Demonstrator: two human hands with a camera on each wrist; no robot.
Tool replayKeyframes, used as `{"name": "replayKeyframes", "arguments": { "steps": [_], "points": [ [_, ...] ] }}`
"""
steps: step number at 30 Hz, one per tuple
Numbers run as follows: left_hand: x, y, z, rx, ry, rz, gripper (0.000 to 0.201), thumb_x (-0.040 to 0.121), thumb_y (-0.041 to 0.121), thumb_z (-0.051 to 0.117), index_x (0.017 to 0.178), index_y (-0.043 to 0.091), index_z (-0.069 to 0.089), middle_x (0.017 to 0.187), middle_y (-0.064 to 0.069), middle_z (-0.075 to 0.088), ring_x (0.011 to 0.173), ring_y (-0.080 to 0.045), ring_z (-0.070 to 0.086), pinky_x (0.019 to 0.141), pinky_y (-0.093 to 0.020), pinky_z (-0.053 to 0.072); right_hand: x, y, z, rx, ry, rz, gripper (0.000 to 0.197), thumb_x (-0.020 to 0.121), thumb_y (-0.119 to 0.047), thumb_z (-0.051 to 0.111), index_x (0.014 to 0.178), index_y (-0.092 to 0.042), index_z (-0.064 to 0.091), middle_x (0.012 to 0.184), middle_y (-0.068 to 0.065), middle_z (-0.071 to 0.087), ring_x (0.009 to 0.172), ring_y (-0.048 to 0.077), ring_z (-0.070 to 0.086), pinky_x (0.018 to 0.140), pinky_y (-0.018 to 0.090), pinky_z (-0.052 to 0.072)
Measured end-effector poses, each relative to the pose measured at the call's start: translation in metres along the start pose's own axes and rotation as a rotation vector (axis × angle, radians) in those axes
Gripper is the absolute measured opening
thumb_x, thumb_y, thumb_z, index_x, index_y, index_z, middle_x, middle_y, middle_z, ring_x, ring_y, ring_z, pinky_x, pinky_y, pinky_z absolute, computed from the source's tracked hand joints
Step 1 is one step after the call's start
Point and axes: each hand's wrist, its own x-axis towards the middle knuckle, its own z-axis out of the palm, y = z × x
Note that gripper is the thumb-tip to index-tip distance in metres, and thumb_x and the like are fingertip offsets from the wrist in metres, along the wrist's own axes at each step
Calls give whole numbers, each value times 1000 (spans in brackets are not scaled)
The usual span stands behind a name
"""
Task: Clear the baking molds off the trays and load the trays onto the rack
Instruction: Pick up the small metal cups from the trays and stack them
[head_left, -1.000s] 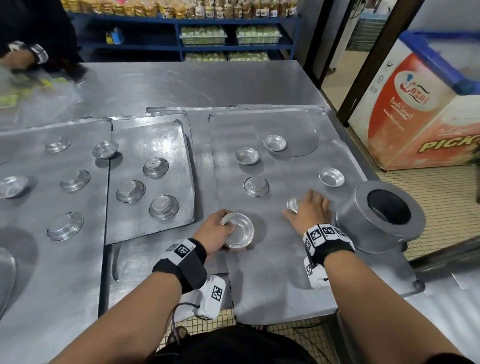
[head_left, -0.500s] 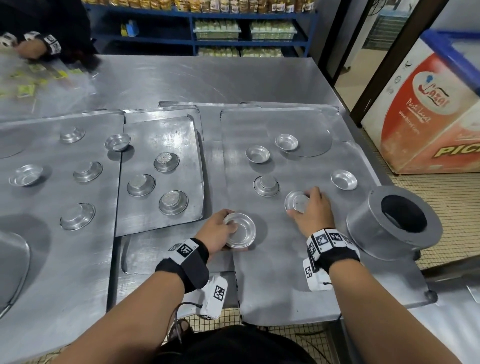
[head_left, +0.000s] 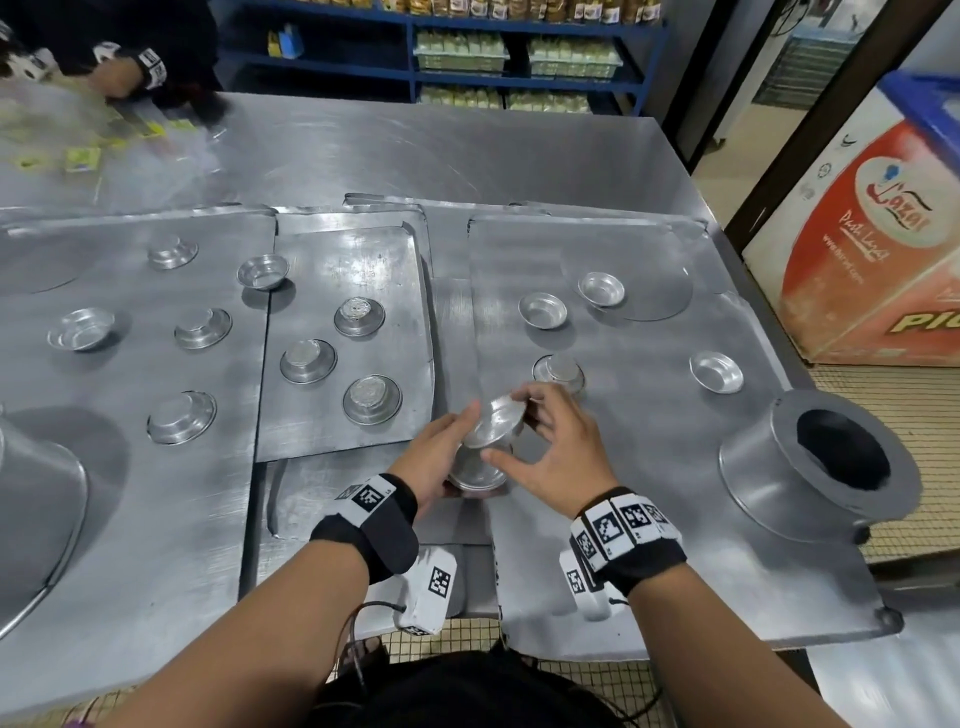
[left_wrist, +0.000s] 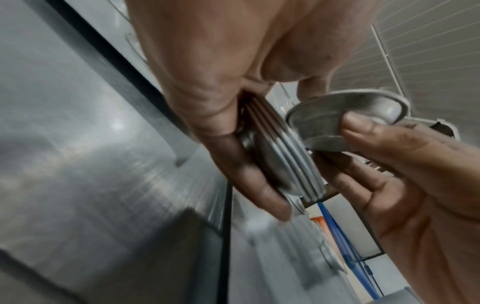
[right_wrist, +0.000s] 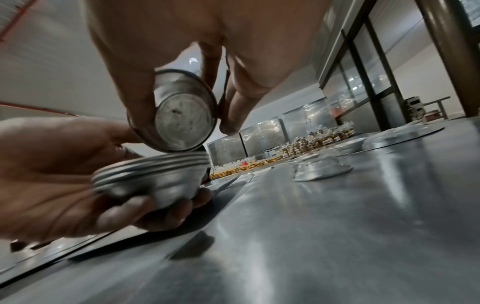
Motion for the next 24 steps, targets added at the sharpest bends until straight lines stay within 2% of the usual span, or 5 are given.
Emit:
{"name": "replayKeyframes", "arguments": {
  "steps": [8,12,18,21,24],
  "points": [
    [-8,-3,-33,-124,94,85,30,93,6,59,123,4,59,110,-26,66,96,-35,65,91,-69,46,9,-11,41,10,-174,2,54,65,-24,89,103,-35,52,129,-20,59,114,-1,61,102,27,50],
    [-13,-6,-57,-128,162,157,31,92,-2,56,122,4,59,104,-22,66,93,-34,64,84,-60,52,18,-14,60,25,-286,21,64,68,-33,86,123,-26,54,131,-18,60,120,-3,57,107,32,46],
    [-28,-11,-90,-132,241,228,32,92,-6,55,120,9,58,97,-14,66,84,-27,64,59,-35,57,33,-27,88,59,-462,11,69,66,-33,86,124,-33,49,121,-15,66,117,3,60,105,38,46],
    [-33,-15,-104,-107,310,244,27,92,-5,55,117,5,58,96,-15,64,83,-27,63,61,-37,57,43,-29,101,-38,-554,-15,80,61,-41,87,129,-40,45,129,-14,63,122,3,57,108,37,44],
    [-38,-20,-121,-81,384,255,26,91,-6,55,112,7,61,94,-14,64,87,-28,61,79,-48,55,55,-35,110,-163,-662,-92,91,62,-43,87,140,-37,40,136,-13,57,126,2,52,109,33,42]
  ]
}}
